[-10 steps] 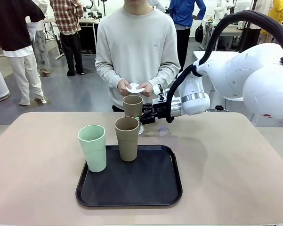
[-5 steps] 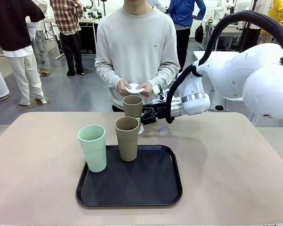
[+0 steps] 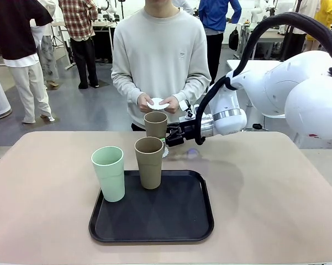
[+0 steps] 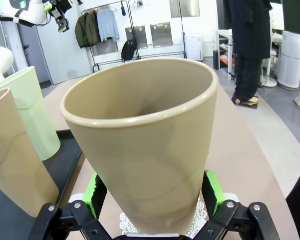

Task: Place coasters on the table and set cups on them.
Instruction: Pick up one Reusable plastic cup and place it on a coaster set by the human.

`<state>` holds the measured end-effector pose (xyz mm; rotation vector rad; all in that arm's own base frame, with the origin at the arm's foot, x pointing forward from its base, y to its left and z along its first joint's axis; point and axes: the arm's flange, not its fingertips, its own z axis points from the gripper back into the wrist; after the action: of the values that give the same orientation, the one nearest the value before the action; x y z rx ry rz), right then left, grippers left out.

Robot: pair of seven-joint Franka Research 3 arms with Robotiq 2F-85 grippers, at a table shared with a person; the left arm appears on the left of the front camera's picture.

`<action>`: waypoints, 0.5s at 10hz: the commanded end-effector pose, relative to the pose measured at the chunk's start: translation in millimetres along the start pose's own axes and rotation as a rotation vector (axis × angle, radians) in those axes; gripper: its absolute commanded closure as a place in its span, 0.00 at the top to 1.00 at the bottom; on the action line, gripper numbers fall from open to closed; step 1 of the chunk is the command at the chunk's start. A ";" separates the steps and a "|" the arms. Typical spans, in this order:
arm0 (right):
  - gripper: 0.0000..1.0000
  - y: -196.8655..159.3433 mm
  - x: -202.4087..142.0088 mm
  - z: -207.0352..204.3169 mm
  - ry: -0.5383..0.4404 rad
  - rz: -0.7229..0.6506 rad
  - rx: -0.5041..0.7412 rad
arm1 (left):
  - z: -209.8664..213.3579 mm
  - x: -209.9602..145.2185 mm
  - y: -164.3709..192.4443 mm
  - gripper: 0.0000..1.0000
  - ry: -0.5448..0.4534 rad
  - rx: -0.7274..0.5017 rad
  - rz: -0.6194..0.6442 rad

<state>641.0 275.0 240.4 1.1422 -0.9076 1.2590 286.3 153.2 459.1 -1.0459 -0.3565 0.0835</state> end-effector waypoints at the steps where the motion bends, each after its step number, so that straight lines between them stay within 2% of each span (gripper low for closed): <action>1: 1.00 0.3 0.3 4.7 0.024 -0.023 0.017 | 1.0 -0.9 1.5 1.00 -0.005 -0.013 -0.014; 5: 1.00 3.4 5.0 20.0 0.024 -0.019 -0.012 | 1.0 -0.9 1.5 1.00 -0.005 -0.013 -0.014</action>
<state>646.7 261.4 245.6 1.1271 -0.9084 1.2507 286.3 153.2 459.1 -1.0459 -0.3564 0.0835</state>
